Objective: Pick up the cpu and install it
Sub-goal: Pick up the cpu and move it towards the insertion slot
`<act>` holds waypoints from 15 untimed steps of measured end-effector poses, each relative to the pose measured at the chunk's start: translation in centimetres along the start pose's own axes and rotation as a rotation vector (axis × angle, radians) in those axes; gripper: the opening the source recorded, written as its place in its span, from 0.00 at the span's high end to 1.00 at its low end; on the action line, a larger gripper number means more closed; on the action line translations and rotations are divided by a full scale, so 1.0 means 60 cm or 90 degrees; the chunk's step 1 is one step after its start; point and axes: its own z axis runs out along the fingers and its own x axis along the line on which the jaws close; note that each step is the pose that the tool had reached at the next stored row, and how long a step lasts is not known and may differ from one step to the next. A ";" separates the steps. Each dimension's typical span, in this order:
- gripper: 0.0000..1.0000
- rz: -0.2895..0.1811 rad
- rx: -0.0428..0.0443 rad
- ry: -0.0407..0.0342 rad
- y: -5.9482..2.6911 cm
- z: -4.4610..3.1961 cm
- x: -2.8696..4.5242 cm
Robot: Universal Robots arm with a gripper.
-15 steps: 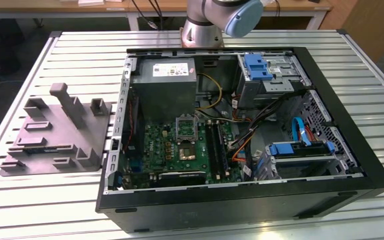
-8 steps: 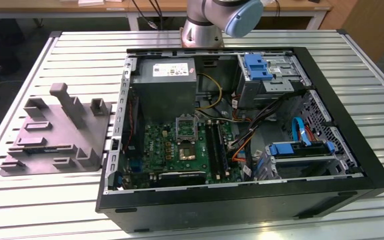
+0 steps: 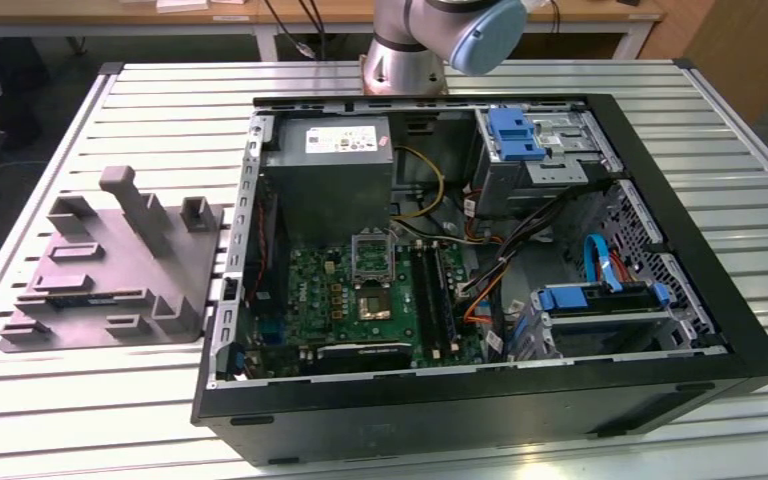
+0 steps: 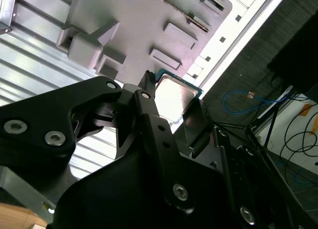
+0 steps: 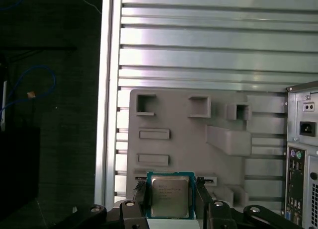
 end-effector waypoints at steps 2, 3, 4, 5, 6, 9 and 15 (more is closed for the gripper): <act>0.53 0.000 0.0000 0.0001 0.000 0.000 -0.001; 0.53 0.000 0.0000 0.0001 0.000 0.000 -0.002; 0.53 0.000 0.0000 0.0000 0.000 0.000 -0.002; 0.53 0.000 0.0000 0.0000 0.000 0.000 -0.003; 0.53 0.000 0.0000 0.0001 0.000 0.000 -0.003; 0.53 0.000 0.0000 0.0000 0.000 0.000 -0.004; 0.53 0.000 0.0000 0.0001 0.000 0.000 -0.025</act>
